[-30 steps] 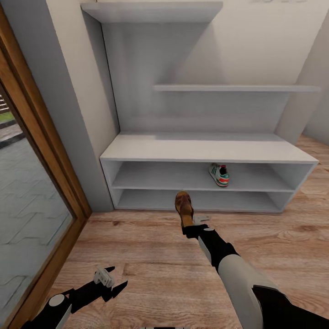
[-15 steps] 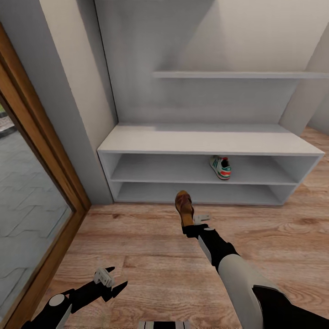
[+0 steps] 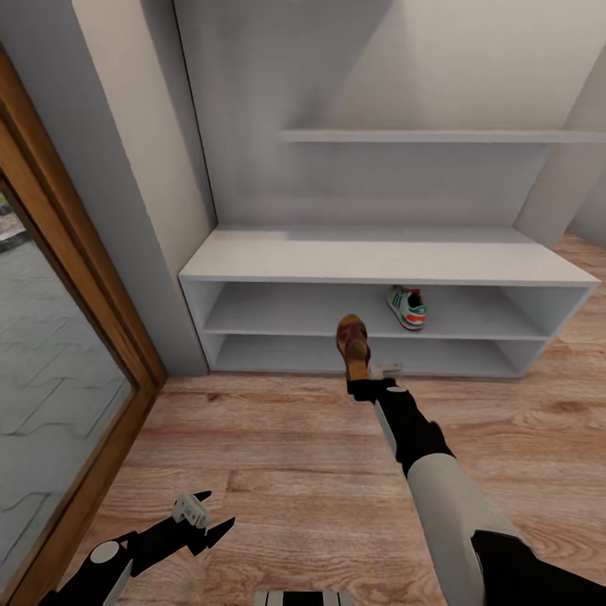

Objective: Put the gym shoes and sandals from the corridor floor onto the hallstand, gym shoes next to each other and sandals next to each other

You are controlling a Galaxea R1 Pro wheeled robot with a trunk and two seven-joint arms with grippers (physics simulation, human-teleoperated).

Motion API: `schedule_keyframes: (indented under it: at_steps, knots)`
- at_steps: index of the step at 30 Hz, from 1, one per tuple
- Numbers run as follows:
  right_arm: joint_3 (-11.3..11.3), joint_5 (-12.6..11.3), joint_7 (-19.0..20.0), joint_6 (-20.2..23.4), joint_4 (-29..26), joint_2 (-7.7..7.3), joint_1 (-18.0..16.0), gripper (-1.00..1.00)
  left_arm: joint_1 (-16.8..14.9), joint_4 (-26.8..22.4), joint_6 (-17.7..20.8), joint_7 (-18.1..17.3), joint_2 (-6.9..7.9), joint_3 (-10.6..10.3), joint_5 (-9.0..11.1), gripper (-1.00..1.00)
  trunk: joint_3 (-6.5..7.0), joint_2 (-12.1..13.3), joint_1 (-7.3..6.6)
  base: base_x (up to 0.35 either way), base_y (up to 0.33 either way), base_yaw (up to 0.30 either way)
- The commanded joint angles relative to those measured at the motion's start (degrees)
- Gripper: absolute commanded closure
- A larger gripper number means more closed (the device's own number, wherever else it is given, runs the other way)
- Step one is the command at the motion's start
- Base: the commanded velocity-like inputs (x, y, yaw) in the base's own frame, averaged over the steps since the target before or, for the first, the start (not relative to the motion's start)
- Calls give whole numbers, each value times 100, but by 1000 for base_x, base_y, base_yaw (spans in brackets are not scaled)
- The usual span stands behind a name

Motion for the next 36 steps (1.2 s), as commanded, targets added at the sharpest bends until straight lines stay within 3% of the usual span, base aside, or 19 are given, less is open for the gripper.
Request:
schedule_keyframes:
  at_steps: [1,10,20,36]
  knots:
    - [-27,20,3,116,-44,7,-3,100,-6,0,-27,-18,-2,14,-27,-100,-5,-2,-1,53,0,0]
    - [-29,20,14,174,-45,7,4,100,-20,0,-25,-18,-18,14,-21,-100,-5,-2,-1,142,83,0]
    - [-24,20,6,176,320,7,5,100,-21,0,-28,-18,-28,14,-21,-100,-5,-2,-1,11,8,0]
    - [-38,20,5,184,326,7,6,100,-28,0,-34,-23,-28,14,-21,-100,-6,-2,-1,0,0,1]
